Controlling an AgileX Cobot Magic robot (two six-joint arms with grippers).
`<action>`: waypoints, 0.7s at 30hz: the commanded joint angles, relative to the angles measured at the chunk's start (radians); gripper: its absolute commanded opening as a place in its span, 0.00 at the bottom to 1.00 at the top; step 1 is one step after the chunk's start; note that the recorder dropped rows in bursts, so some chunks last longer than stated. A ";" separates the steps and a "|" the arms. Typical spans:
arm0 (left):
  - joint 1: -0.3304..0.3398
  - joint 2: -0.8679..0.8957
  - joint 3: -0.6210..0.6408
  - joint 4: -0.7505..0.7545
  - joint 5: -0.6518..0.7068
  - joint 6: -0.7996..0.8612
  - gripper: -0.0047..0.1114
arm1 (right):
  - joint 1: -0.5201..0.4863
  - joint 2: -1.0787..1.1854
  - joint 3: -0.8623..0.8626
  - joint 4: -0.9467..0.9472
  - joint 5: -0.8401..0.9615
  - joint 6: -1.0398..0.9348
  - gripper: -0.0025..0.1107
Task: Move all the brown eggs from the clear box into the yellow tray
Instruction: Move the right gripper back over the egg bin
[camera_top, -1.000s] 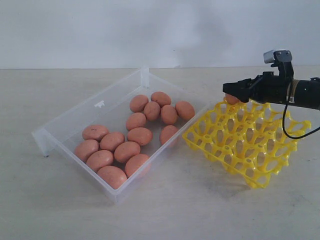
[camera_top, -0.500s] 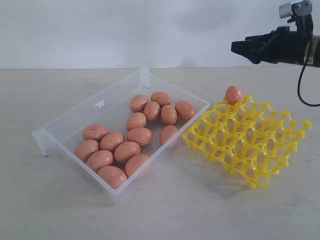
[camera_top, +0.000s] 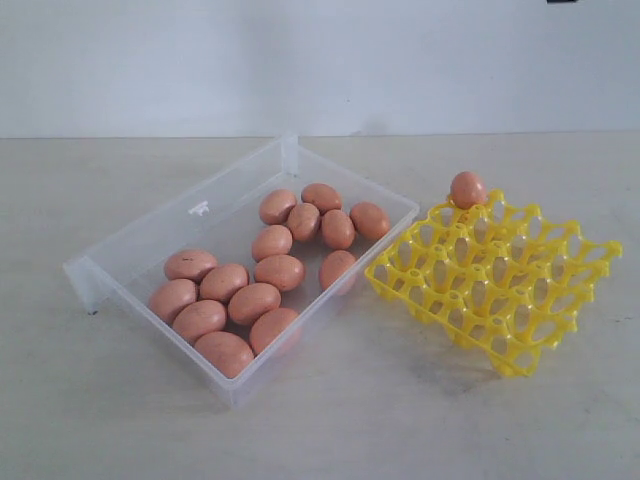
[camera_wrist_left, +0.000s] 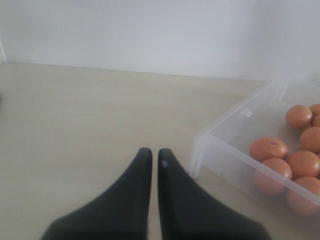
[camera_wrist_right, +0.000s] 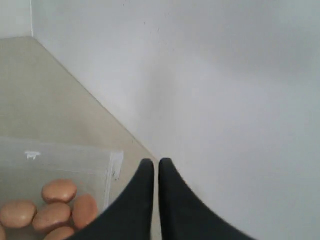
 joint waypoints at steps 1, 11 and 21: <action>-0.002 -0.002 0.003 -0.003 -0.008 0.002 0.08 | 0.165 -0.130 0.006 -0.018 0.134 0.031 0.02; -0.002 -0.002 0.003 -0.003 -0.008 0.002 0.08 | 0.715 -0.150 0.080 -0.018 0.955 -0.109 0.02; -0.002 -0.002 0.003 -0.003 -0.008 0.002 0.08 | 0.957 -0.023 0.059 0.829 1.642 -0.817 0.02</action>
